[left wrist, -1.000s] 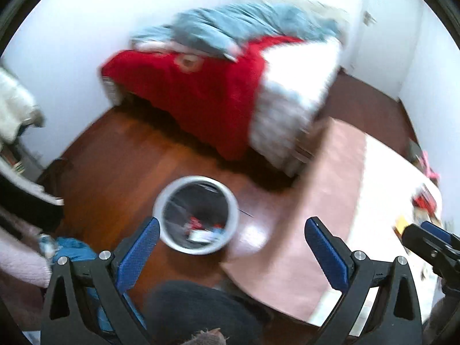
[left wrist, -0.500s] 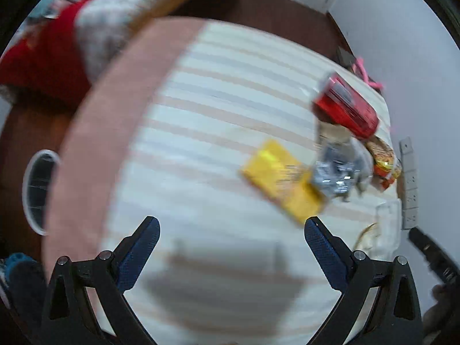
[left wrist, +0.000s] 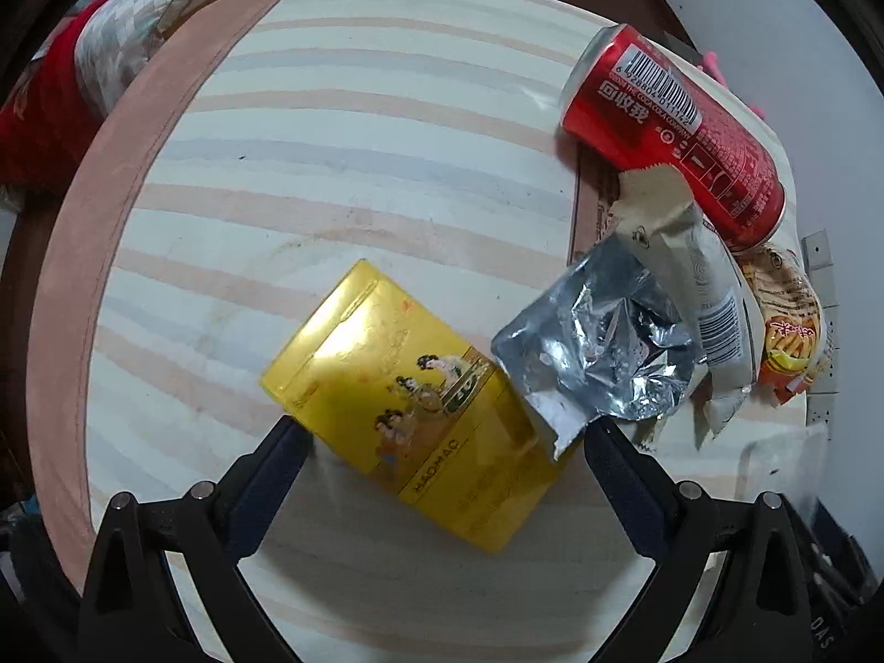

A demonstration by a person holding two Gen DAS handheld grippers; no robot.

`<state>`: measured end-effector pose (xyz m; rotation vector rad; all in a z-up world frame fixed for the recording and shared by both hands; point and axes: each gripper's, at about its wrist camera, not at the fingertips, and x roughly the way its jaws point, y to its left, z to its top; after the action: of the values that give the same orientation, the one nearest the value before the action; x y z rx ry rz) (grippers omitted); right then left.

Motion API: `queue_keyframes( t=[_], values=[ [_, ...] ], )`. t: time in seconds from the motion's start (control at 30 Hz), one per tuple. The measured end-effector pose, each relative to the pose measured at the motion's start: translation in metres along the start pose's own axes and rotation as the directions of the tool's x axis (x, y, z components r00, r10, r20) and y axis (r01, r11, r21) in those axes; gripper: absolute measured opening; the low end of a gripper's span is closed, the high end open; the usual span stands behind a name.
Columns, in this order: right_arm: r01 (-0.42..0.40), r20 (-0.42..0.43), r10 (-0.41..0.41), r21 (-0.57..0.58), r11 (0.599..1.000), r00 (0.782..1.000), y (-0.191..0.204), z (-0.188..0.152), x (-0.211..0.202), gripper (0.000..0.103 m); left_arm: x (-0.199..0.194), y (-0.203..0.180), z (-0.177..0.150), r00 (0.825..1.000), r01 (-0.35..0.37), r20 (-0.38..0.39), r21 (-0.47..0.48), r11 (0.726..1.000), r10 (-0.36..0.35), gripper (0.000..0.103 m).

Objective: Collect trash
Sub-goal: 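Grasp the yellow cigarette box with the left tool while the right tool grasps the clear plastic tray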

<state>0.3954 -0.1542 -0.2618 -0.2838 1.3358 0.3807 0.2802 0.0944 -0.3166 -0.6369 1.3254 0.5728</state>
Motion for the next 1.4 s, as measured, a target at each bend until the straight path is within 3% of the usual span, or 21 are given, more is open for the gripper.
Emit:
queue_keyframes(
  t=[0.07,0.17,0.33,0.37,0.47,0.63,0.67,0.77,0.83,0.87,0.93,1.0,1.03,1.1,1.17,1.4],
  values=[
    [-0.009,0.000,0.009,0.011,1.000,1.000,0.001,-0.004,0.000,0.078,0.001,-0.003,0.000,1.000,-0.025,0.010,0.031,0.999,0.024,0.102],
    [-0.027,-0.007,0.028,0.017,0.999,1.000,0.002,-0.009,0.002,0.056,0.001,0.006,-0.005,0.998,-0.054,0.025,0.084,0.995,0.052,0.102],
    [-0.087,-0.030,0.088,0.026,0.996,0.996,-0.002,-0.021,0.001,0.056,-0.011,0.039,-0.027,0.994,-0.112,0.034,0.186,0.976,0.108,0.102],
    [-0.106,-0.032,0.107,0.030,0.994,0.994,-0.002,-0.023,0.000,0.058,-0.013,0.045,-0.030,0.992,-0.123,0.037,0.195,0.973,0.119,0.102],
    [-0.122,-0.013,0.122,0.009,0.992,0.992,0.000,-0.024,-0.007,0.081,-0.024,0.066,-0.034,0.994,-0.108,0.044,0.167,0.980,0.102,0.102],
    [-0.095,0.022,0.097,-0.082,0.992,0.995,0.013,-0.016,-0.019,0.086,-0.032,0.063,-0.017,0.996,-0.045,0.081,0.132,0.990,0.035,0.102],
    [-0.068,0.030,0.072,-0.119,0.991,0.997,0.019,-0.013,-0.020,0.091,-0.030,0.059,-0.015,0.995,-0.057,0.090,0.144,0.988,0.044,0.102],
    [0.038,0.031,-0.031,-0.241,0.970,0.999,0.038,-0.008,-0.014,0.092,-0.017,0.042,-0.003,0.992,-0.092,0.100,0.202,0.975,0.072,0.101],
    [0.087,0.010,-0.087,-0.292,0.952,0.996,0.045,-0.006,-0.005,0.092,-0.012,0.041,0.002,0.992,-0.091,0.104,0.213,0.973,0.070,0.096],
    [0.103,0.001,-0.108,-0.296,0.950,0.994,0.046,-0.004,0.000,0.091,-0.013,0.044,-0.001,0.992,-0.079,0.110,0.208,0.975,0.057,0.080],
    [0.101,-0.009,-0.108,-0.272,0.957,0.994,0.042,-0.002,0.002,0.085,-0.018,0.049,-0.002,0.994,-0.042,0.107,0.195,0.980,0.021,0.054],
    [0.048,-0.019,-0.053,-0.217,0.975,0.998,0.032,-0.001,-0.001,0.054,-0.021,0.048,-0.006,0.993,-0.049,0.115,0.203,0.978,0.026,0.053],
    [0.026,-0.026,-0.031,-0.198,0.980,0.999,0.028,-0.001,-0.001,0.049,-0.021,0.047,-0.009,0.993,-0.042,0.118,0.201,0.979,0.019,0.053],
    [-0.023,-0.032,0.018,-0.162,0.987,0.999,0.023,-0.003,-0.002,0.028,-0.023,0.047,-0.017,0.992,-0.041,0.124,0.189,0.981,0.017,0.053],
    [-0.030,-0.014,0.028,-0.145,0.989,1.000,0.022,-0.005,-0.008,0.021,-0.030,0.054,-0.029,0.990,-0.039,0.140,0.176,0.984,0.015,0.053],
    [-0.060,0.086,0.069,-0.101,0.993,0.994,0.024,-0.010,-0.040,0.010,-0.080,0.069,-0.052,0.966,-0.066,0.256,0.157,0.985,0.024,0.053]
  ],
)
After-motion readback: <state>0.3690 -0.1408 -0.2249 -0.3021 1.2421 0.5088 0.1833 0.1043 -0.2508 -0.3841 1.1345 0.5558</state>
